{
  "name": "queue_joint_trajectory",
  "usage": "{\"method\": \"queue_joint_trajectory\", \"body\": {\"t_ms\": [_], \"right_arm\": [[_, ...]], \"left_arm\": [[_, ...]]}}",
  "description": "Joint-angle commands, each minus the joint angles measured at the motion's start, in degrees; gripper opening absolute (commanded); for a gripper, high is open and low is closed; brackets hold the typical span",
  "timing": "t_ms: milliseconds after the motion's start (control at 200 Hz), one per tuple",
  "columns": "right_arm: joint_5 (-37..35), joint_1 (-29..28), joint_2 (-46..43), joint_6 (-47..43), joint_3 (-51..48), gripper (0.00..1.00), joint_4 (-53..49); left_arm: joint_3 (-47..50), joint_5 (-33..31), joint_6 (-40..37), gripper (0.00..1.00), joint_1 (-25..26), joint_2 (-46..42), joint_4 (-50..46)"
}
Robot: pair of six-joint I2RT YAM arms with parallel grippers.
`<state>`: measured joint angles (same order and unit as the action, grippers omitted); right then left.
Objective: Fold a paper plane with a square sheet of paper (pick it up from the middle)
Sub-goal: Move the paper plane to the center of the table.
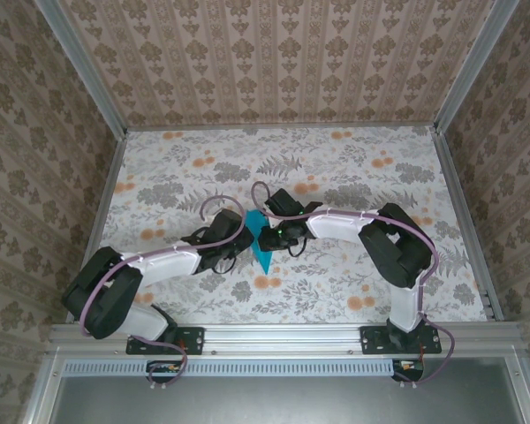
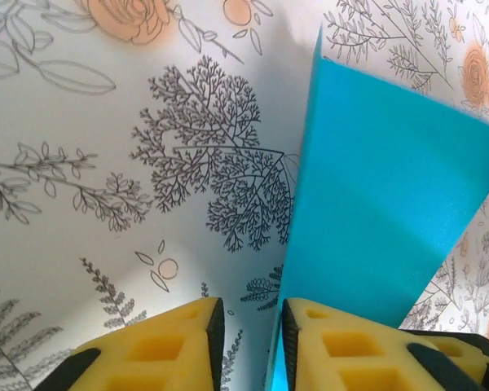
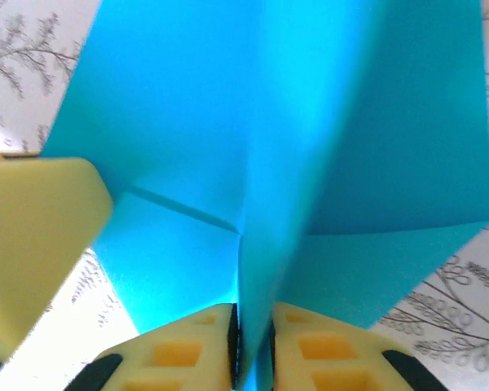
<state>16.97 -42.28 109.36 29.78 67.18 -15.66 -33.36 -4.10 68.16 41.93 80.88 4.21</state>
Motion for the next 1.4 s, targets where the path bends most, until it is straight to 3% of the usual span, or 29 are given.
{"method": "queue_joint_trajectory", "body": {"t_ms": [0,360,780,1095,1395], "right_arm": [[-6.5,-0.1,-1.4,-1.8,1.8,0.14,-6.0],[-22.5,3.6,-9.9,-5.5,2.4,0.1,-20.5],[-21.2,6.7,-2.9,-5.0,4.8,0.18,-21.5],[-20.9,7.0,-0.3,-3.8,4.5,0.23,-20.6],[-22.5,7.3,-0.3,-3.6,5.6,0.12,-20.5]], "left_arm": [[-1.7,-0.7,-1.1,0.34,-1.0,-1.8,-4.4],[-3.5,-2.9,-3.7,0.7,-3.4,-4.0,-13.7],[-6.6,-2.8,-7.8,1.0,-3.7,-1.3,-17.6],[-8.0,-2.8,-8.7,1.0,-3.8,-0.1,-19.0],[-8.3,-3.0,-9.0,1.0,-4.2,-0.2,-20.2]]}}
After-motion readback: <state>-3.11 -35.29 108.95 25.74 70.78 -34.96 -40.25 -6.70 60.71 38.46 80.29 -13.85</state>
